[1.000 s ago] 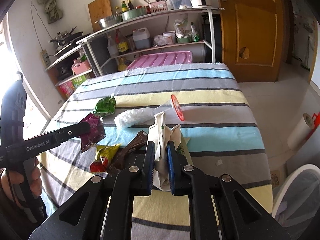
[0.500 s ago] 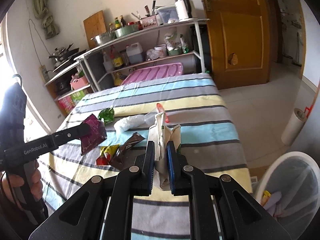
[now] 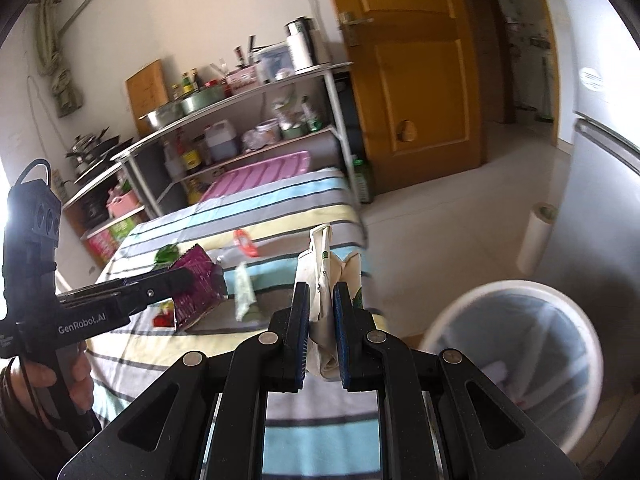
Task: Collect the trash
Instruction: 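Carry both items over the bin and open both tools to drop them, then grasp the yellow wrappers with the left tool while the right tool grasps the receipt, then carry both items over the bin and open both tools to drop them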
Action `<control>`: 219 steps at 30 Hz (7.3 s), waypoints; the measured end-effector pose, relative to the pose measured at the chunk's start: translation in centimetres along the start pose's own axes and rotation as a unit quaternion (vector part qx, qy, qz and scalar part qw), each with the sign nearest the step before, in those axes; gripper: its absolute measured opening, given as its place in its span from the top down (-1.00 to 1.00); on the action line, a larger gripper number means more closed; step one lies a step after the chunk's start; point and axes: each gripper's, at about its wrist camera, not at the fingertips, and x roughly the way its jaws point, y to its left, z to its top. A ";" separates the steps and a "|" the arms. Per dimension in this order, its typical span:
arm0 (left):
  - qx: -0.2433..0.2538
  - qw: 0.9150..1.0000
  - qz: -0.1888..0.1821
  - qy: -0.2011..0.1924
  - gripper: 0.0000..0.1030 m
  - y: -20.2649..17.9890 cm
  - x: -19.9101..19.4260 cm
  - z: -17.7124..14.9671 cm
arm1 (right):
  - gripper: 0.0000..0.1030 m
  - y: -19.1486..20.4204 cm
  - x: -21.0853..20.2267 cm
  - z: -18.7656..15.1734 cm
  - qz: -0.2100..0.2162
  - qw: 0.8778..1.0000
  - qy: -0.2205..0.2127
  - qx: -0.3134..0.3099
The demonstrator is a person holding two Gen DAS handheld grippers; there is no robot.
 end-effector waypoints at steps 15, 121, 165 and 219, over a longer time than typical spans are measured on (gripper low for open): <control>0.098 0.988 -0.088 0.079 0.27 -12.9 8.1 -0.7 | 0.76 -10.9 -4.5 -2.6 -0.102 0.992 0.001 0.075; -0.123 0.986 0.092 0.061 -0.17 13.6 0.9 -4.2 | 0.29 9.3 16.8 0.2 0.039 0.980 0.151 -0.122; -0.072 0.994 0.087 0.009 0.41 10.2 -2.6 -2.8 | 0.84 7.7 11.0 -0.1 0.058 0.991 0.092 -0.084; 0.170 0.969 -0.083 0.162 0.41 -19.3 14.3 -4.5 | 0.84 -19.0 -2.6 -7.2 -0.145 0.980 0.086 0.104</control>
